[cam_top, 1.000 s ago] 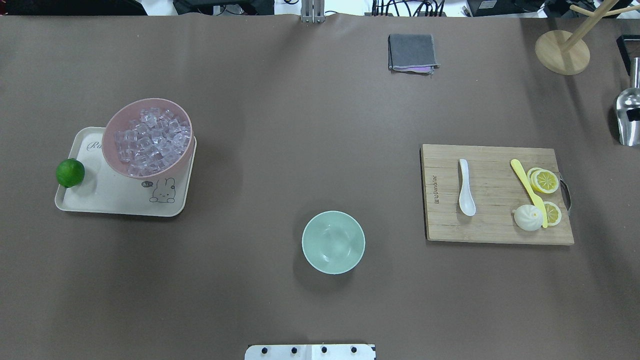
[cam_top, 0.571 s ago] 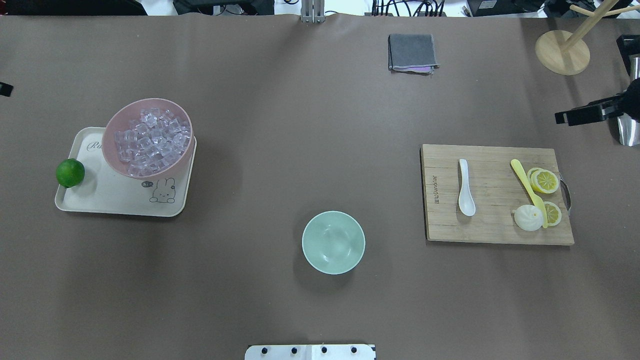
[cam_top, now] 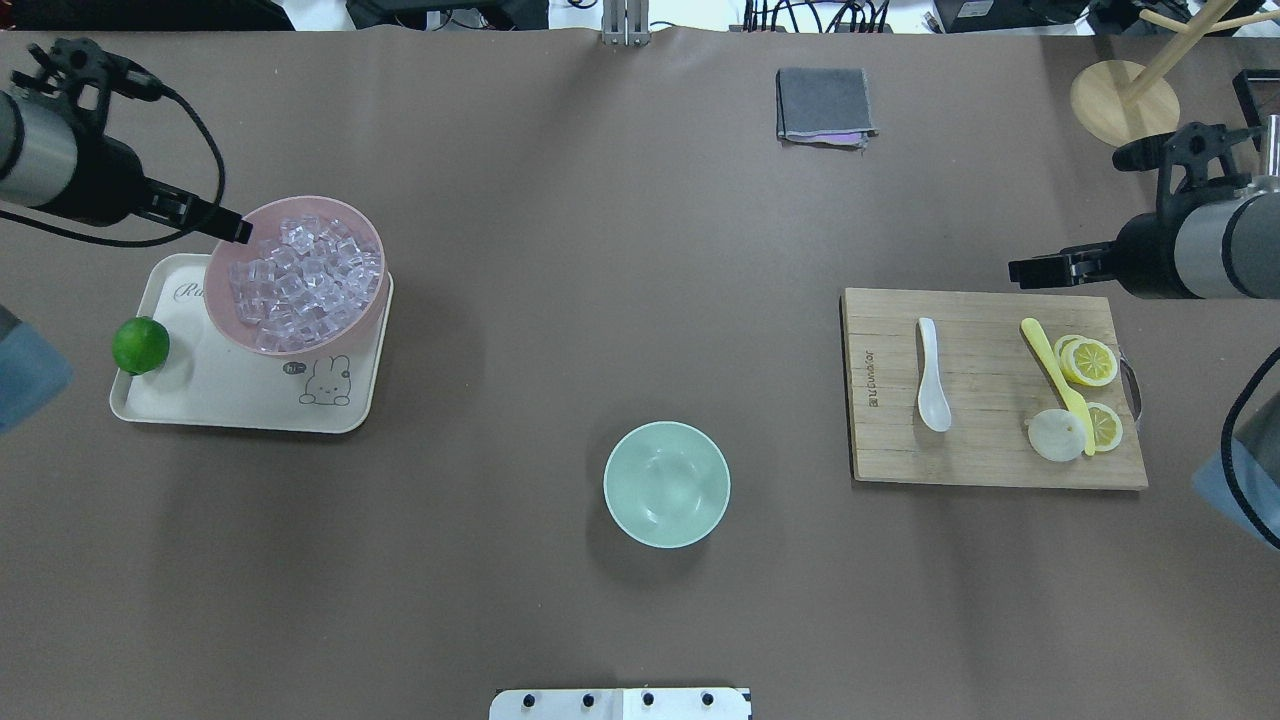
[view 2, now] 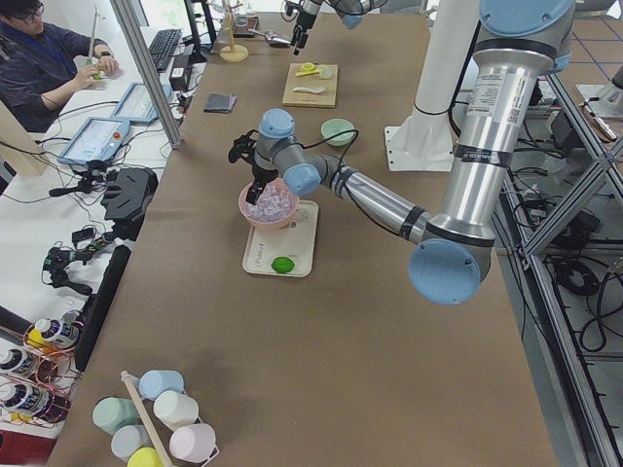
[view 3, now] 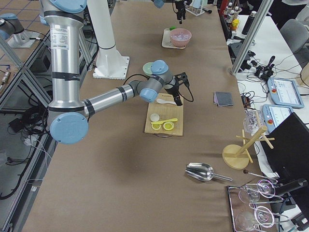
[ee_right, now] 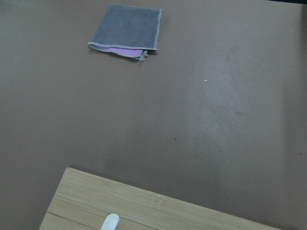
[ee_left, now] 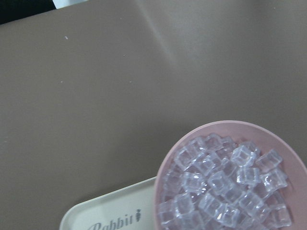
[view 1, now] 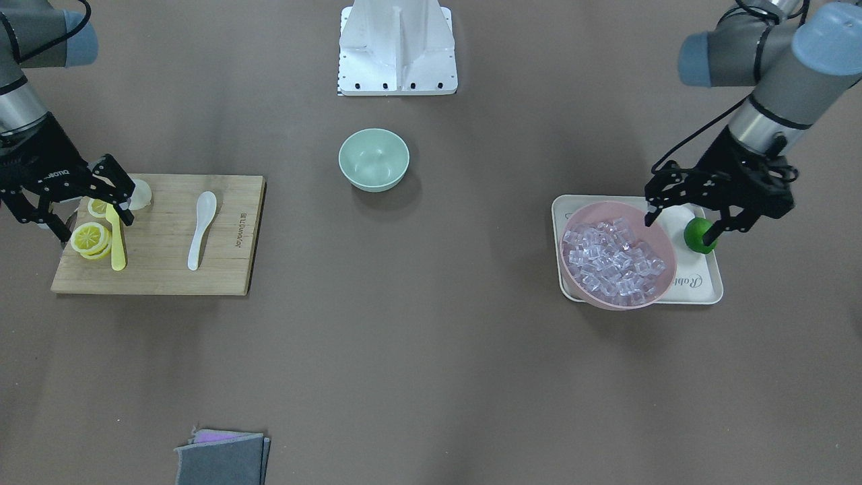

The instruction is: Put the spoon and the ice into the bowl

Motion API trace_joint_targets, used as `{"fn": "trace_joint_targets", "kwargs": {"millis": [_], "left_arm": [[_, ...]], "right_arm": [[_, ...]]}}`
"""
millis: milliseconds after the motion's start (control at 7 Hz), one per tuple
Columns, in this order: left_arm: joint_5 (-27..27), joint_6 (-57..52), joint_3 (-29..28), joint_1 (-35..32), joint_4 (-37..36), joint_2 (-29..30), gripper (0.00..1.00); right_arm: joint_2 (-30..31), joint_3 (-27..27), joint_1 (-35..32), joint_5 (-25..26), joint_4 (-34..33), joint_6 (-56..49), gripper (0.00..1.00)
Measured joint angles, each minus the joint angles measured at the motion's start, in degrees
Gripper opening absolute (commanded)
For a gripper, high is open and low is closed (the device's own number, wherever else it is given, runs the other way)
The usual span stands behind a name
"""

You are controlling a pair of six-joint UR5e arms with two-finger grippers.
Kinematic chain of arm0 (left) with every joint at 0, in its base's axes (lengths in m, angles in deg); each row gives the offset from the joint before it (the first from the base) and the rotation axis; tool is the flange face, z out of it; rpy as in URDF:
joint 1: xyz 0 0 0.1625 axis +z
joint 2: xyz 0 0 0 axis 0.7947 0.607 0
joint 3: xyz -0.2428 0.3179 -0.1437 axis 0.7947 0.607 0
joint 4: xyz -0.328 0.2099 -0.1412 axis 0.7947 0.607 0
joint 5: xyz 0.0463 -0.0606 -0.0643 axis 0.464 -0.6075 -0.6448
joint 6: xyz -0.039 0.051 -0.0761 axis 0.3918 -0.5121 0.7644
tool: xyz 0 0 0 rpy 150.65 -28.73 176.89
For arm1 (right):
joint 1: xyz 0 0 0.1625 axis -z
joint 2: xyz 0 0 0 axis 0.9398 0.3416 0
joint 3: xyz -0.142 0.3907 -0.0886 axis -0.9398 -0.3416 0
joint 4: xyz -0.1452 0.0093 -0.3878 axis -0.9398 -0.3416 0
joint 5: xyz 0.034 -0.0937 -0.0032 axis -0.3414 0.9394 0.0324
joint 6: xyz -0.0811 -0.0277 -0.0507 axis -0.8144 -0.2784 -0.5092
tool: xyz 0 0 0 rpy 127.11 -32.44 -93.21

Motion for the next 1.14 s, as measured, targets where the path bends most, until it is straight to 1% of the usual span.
{"fn": "trace_joint_targets", "kwargs": {"millis": [286, 429, 571, 714, 857, 1143], "left_arm": [[4.29, 3.96, -0.55, 5.20, 0.03, 1.54, 0.97], [5.60, 5.06, -1.15, 6.77, 0.07, 2.10, 0.91], [6.26, 5.70, -2.33, 7.73, 0.09, 3.24, 0.82], [6.50, 5.82, -3.77, 8.14, 0.12, 4.60, 0.78], [6.54, 5.69, -4.59, 8.28, 0.18, 5.27, 0.76], [6.55, 5.48, -5.45, 8.34, 0.26, 5.58, 0.76]], "right_arm": [[-0.37, 0.04, 2.14, 3.28, -0.91, 0.48, 1.00], [-0.41, 0.04, 2.62, 3.88, -1.01, 0.51, 1.00], [-0.44, 0.04, 2.84, 4.09, -1.03, 0.51, 1.00], [-0.44, 0.04, 2.95, 4.16, -1.00, 0.47, 1.00], [-0.47, 0.04, 3.01, 4.18, -0.98, 0.45, 1.00], [-0.71, 0.03, 3.23, 4.19, -0.97, 0.44, 1.00]]}}
